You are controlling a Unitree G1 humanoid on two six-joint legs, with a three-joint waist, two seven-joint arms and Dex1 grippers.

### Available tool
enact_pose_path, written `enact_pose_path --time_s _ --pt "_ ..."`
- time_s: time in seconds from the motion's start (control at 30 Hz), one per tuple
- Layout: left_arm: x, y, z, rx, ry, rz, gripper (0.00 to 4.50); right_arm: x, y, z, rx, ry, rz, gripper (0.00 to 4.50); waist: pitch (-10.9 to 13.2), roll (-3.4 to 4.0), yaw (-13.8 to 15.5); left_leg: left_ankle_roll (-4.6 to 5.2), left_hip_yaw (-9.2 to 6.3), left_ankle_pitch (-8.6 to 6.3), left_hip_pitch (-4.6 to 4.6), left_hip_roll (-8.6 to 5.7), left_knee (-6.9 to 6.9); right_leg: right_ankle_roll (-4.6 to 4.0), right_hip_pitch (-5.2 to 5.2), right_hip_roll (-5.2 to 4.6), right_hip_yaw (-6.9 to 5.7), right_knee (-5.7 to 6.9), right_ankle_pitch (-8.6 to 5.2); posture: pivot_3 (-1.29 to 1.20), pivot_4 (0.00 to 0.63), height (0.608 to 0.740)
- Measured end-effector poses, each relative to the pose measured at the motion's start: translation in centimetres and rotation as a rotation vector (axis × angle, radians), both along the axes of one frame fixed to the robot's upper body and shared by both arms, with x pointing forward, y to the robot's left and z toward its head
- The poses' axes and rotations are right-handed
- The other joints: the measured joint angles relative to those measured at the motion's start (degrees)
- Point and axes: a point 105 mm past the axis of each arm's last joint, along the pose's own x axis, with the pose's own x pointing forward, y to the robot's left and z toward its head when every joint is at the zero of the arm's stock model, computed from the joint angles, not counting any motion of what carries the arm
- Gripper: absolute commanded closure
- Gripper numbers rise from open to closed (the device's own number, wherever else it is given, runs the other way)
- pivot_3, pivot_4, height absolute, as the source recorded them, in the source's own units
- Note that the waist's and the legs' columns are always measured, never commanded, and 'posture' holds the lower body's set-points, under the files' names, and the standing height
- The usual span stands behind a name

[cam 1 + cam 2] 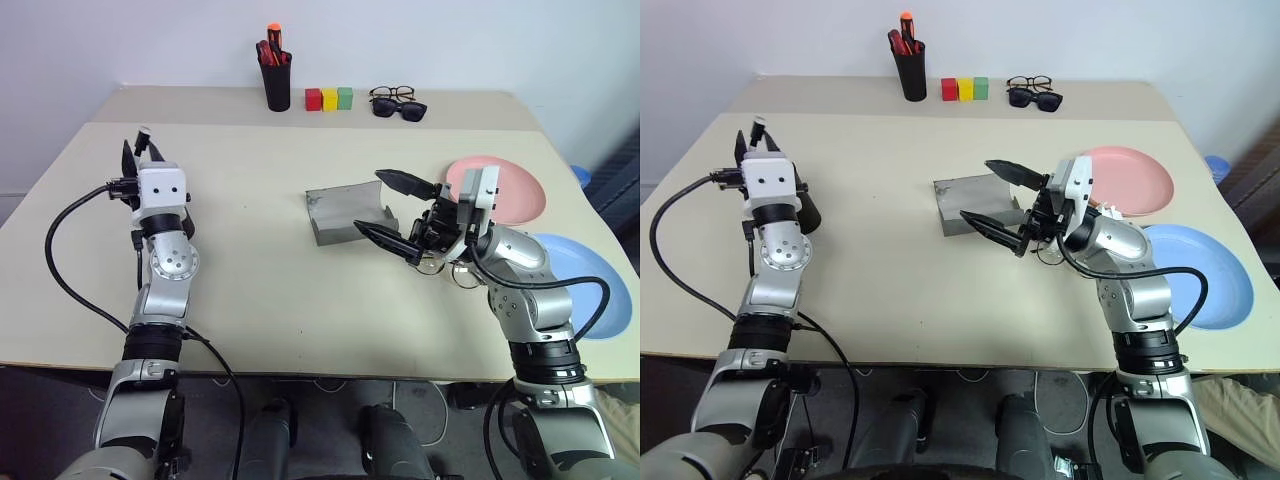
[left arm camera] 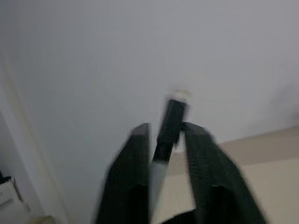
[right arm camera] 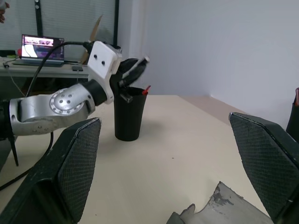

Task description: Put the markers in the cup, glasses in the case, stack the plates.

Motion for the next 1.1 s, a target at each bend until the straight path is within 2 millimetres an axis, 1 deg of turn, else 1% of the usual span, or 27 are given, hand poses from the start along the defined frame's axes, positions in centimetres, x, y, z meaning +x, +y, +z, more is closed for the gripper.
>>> enact_pose_path --time_s 0.1,0.2,0.3,0.33,0.4,0.43,0.47,0.5,0.53,0.6,0.63,0.7,0.8,0.83,0.93,0.97,1.03,1.07,1.1 --pt "0.1 -1.1 0.0 0.005 -0.007 -0.06 1.78 0.1 -0.3 0.1 0.0 -0.001 -0.013 0.0 0.0 0.0 0.05 0.0 0.0 0.0 0.0 0.0 0.0 0.0 0.0 0.0 0.0 0.0 0.0 0.0 0.15 0.739" --pt "0.8 -3.7 0.2 0.017 0.077 -0.21 1.78 0.1 -0.8 -0.3 -0.009 0.01 -0.041 0.0 0.0 0.0 0.19 0.0 0.01 0.0 -0.04 0.0 0.01 -0.01 0.02 0.0 0.0 -0.02 0.0 0.0 0.15 0.739" --pt "2.0 -7.4 0.5 0.043 0.225 -0.422 1.78 -0.1 -2.1 -0.7 -0.016 0.019 -0.096 0.0 0.0 -0.01 0.15 0.0 0.01 0.0 -0.05 0.0 0.01 -0.02 0.02 0.0 0.0 -0.04 -0.01 0.0 0.15 0.739" --pt "2.2 -8.3 0.9 0.046 0.258 -0.476 1.78 -0.1 -2.3 -0.7 -0.015 0.019 -0.109 0.0 0.0 -0.01 0.06 0.0 0.01 0.0 -0.04 0.0 0.01 -0.02 0.02 0.0 0.0 -0.04 -0.01 0.0 0.15 0.739" --pt "2.8 -11.3 1.6 0.061 0.385 -0.67 1.78 -0.5 -3.2 -0.7 -0.022 0.014 -0.152 0.0 0.0 0.0 -0.04 0.0 0.01 0.0 -0.04 0.02 0.0 -0.02 0.0 0.01 -0.01 -0.01 -0.02 0.0 0.15 0.739" --pt "3.1 -13.0 1.8 0.069 0.473 -0.786 1.78 -0.8 -3.8 -0.9 -0.031 0.014 -0.178 0.0 0.0 -0.01 0.08 0.0 0.01 0.0 -0.06 0.01 0.01 -0.02 0.0 0.02 -0.03 -0.01 -0.03 0.0 0.15 0.739" --pt "3.2 -14.4 2.1 0.075 0.538 -0.87 1.78 -1.0 -4.2 -0.9 -0.03 0.013 -0.199 0.0 0.01 -0.02 0.05 0.0 0.01 0.0 -0.06 0.02 0.02 -0.02 0.02 0.02 -0.04 -0.03 -0.04 0.0 0.15 0.739" --pt "3.6 -16.2 2.2 0.089 0.665 -0.97 1.78 -1.4 -4.8 -1.1 -0.031 0.015 -0.228 0.0 0.01 -0.02 0.17 0.01 -0.01 0.0 -0.09 0.01 0.04 0.02 0.06 0.02 -0.06 -0.04 -0.07 0.0 0.15 0.739" --pt "3.7 -17.3 2.4 0.103 0.736 -1.027 1.78 -1.6 -4.9 -1.2 -0.033 0.017 -0.239 0.0 0.01 -0.02 -0.01 0.02 0.03 -0.01 -0.08 0.01 0.04 0.1 0.08 0.0 -0.05 -0.13 -0.15 0.0 0.15 0.739" --pt "3.6 -19.6 2.0 0.142 0.865 -1.131 1.78 -2.1 -5.6 -1.4 -0.042 0.022 -0.274 0.0 0.02 -0.01 -0.29 0.06 0.06 -0.03 -0.07 0.01 0.03 0.13 0.12 -0.02 -0.05 -0.21 -0.15 0.0 0.15 0.739" --pt "3.4 -20.7 1.3 0.159 0.94 -1.184 1.78 -2.3 -6.1 -1.6 -0.047 0.025 -0.299 0.0 0.01 -0.01 -0.42 0.08 0.06 -0.04 -0.06 0.01 0.02 0.12 0.12 -0.03 -0.05 -0.2 -0.14 0.0 0.15 0.739" --pt "3.2 -21.8 -0.9 0.18 1.082 -1.24 1.78 -2.6 -6.6 -1.5 -0.045 0.021 -0.333 0.0 0.02 0.0 -0.9 0.08 0.05 -0.04 -0.04 0.02 -0.05 0.12 0.08 -0.02 -0.05 -0.16 -0.13 0.0 0.15 0.739" --pt "2.7 -22.0 -4.4 0.22 1.259 -1.265 1.78 -3.1 -7.0 -1.3 -0.042 0.011 -0.37 0.0 0.06 0.0 -1.62 0.09 0.04 -0.04 -0.07 0.06 -0.1 0.1 -0.04 -0.01 -0.05 -0.09 -0.13 0.0 0.15 0.739" --pt "2.4 -22.0 -5.2 0.231 1.308 -1.273 1.78 -3.3 -7.1 -1.3 -0.041 0.011 -0.381 0.0 0.07 0.01 -1.59 0.09 0.04 -0.04 -0.08 0.06 -0.1 0.1 -0.05 -0.01 -0.05 -0.08 -0.13 0.0 0.15 0.739" --pt "2.2 -22.2 -6.8 0.291 1.404 -1.261 1.78 -3.9 -7.1 -1.2 -0.04 0.003 -0.408 0.0 0.08 0.0 -1.18 0.09 0.04 -0.05 -0.14 0.04 -0.03 0.05 -0.03 -0.03 -0.05 -0.13 -0.17 0.0 0.15 0.739" --pt "2.1 -22.3 -7.2 0.316 1.42 -1.255 2.02 -4.1 -7.1 -1.2 -0.041 0.003 -0.414 0.0 0.08 -0.01 -1.1 0.09 0.04 -0.05 -0.17 0.04 -0.01 0.03 -0.02 -0.03 -0.05 -0.14 -0.18 0.0 0.15 0.739" --pt "2.1 -22.6 -7.9 0.341 1.445 -1.252 2.63 -4.4 -7.1 -1.2 -0.038 0.004 -0.426 0.0 0.09 -0.02 -0.96 0.09 0.03 -0.05 -0.2 0.02 0.03 -0.06 -0.01 -0.06 -0.05 -0.18 -0.23 0.0 0.15 0.739" --pt "2.0 -22.8 -8.2 0.346 1.456 -1.257 3.16 -4.5 -7.1 -1.2 -0.037 0.002 -0.434 0.0 0.09 -0.02 -0.93 0.09 0.02 -0.05 -0.22 0.02 0.04 -0.07 -0.01 -0.06 -0.05 -0.19 -0.24 0.0 0.15 0.739" --pt "1.9 -23.0 -8.3 0.355 1.459 -1.264 3.59 -4.6 -7.2 -1.2 -0.036 0.002 -0.442 0.0 0.1 -0.03 -0.91 0.09 0.02 -0.05 -0.22 0.02 0.04 -0.07 -0.01 -0.06 -0.05 -0.19 -0.24 0.0 0.15 0.739"
